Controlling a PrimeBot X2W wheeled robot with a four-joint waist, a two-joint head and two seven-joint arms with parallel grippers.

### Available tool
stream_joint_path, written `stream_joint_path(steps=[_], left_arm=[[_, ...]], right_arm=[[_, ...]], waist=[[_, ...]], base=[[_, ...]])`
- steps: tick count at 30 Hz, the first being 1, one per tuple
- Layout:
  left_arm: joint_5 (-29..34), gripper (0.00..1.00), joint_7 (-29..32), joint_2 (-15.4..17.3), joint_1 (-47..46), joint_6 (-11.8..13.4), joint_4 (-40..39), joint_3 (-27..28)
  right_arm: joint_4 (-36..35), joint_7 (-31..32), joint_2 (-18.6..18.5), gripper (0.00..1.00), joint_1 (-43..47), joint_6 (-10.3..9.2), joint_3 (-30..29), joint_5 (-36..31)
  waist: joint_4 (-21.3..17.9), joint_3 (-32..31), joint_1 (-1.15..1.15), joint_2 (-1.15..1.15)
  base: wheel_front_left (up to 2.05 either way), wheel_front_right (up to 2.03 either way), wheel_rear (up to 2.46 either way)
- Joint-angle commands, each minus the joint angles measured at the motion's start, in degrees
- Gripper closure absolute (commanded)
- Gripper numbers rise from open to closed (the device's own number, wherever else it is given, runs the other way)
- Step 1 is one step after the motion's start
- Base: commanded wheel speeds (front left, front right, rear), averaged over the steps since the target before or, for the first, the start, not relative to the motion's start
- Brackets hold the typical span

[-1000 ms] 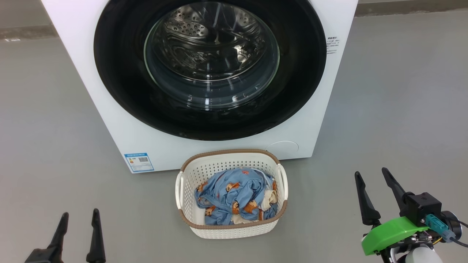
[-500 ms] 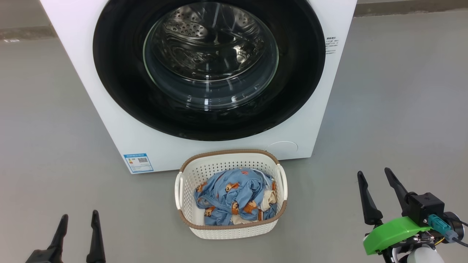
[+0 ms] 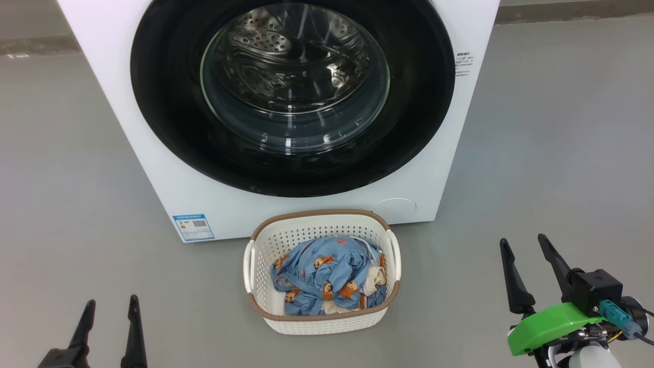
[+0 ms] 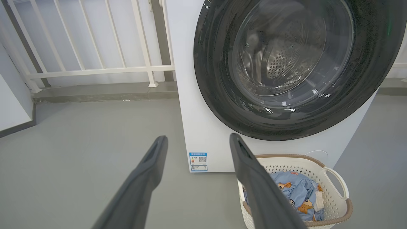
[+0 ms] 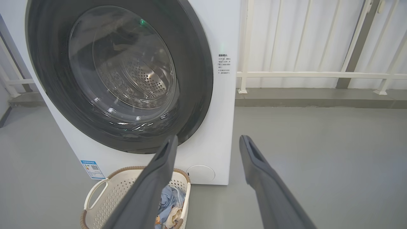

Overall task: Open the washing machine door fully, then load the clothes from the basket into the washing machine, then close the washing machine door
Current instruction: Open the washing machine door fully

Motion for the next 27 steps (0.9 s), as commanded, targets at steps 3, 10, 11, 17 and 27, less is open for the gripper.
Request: stream_joint_path(steps=[3, 10, 11, 17, 27], left_arm=[[0.3, 0.0, -0.7, 1.1, -2.0, 0.1, -0.9, 2.0], [0.3, 0.0, -0.7, 0.9, -2.1, -0.1, -0.9, 2.4], [0.4, 0.0, -0.7, 0.9, -2.1, -0.1, -0.8, 2.4], [0.0, 0.0, -0.7, 0.5, -2.3, 0.0, -2.5, 3.3], [0.5, 0.0, -0.7, 0.1, -2.2, -0.3, -3.2, 3.5]], right_arm=[[-1.8, -0.7, -0.1, 0.0, -1.6, -0.06, 1.3, 0.0], [-2.0, -0.7, -0.1, 0.0, -1.4, -0.06, 1.1, 0.1], [-2.0, -0.7, -0.1, 0.0, -1.3, -0.06, 1.1, 0.0], [-2.5, -0.7, -0.1, 0.0, -1.4, -0.06, 0.8, 0.3], [-3.1, -0.7, -0.1, 0.0, -1.5, -0.06, 0.7, 0.5]], waist=[[0.0, 0.0, 0.0, 0.0], [-0.1, -0.1, 0.0, 0.0], [-0.1, -0.1, 0.0, 0.0], [-0.2, 0.2, 0.0, 0.0], [-0.2, 0.5, 0.0, 0.0]], base=[[0.63, 0.63, -1.26], [1.02, 1.02, -2.04], [1.23, 1.23, -2.46], [1.19, 1.19, -2.39], [0.66, 0.66, -1.33]])
